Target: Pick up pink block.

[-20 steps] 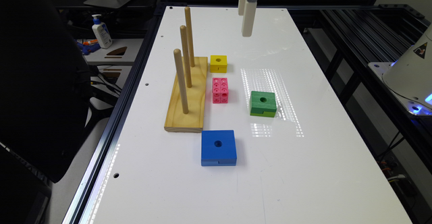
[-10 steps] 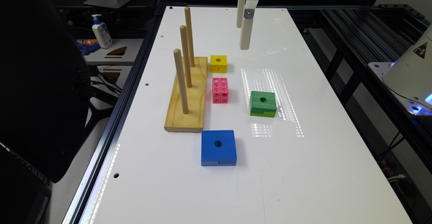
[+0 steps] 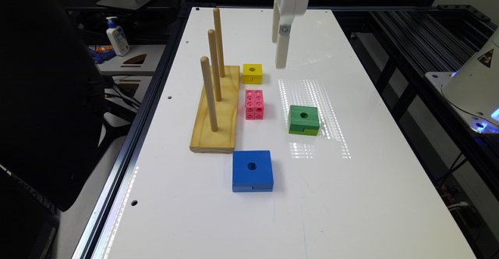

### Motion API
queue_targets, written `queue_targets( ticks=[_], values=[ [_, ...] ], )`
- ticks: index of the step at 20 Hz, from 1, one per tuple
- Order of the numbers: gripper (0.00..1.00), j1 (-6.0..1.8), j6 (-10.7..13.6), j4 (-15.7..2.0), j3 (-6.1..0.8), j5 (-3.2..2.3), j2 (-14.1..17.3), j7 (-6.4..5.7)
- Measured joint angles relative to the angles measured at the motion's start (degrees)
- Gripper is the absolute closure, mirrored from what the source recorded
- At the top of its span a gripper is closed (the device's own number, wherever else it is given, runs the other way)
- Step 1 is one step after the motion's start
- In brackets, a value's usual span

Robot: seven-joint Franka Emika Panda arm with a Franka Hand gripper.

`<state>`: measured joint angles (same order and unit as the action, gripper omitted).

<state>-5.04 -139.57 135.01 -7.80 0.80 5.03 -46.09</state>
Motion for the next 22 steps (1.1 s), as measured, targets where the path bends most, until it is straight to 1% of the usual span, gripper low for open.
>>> queue_targets(
  ticks=[1,2,3,5,7,9,13,19,20,22],
  values=[
    [0.0,0.0,-0.3,0.0,0.0,0.0,0.27,0.0],
    [0.0,-0.01,-1.43,-0.02,0.0,0.0,1.34,0.0],
    [0.0,-0.01,-1.93,-0.02,0.0,0.0,1.78,0.0],
    [0.0,0.0,-2.35,-0.09,-0.01,0.0,2.07,0.0],
    [0.0,0.01,-2.41,-0.25,-0.06,0.0,2.08,-0.01],
    [0.0,0.02,-2.41,-0.88,-0.3,0.0,2.1,-0.14],
    [0.0,0.01,-2.42,-1.35,-0.6,0.0,2.17,-0.31],
    [0.0,0.01,-2.55,-1.56,-0.65,0.0,2.58,-0.32],
    [0.0,0.01,-3.02,-1.53,-0.65,0.0,3.15,-0.32],
    [0.0,0.01,-5.2,-1.56,-0.65,-0.04,5.42,-0.32]
  ],
)
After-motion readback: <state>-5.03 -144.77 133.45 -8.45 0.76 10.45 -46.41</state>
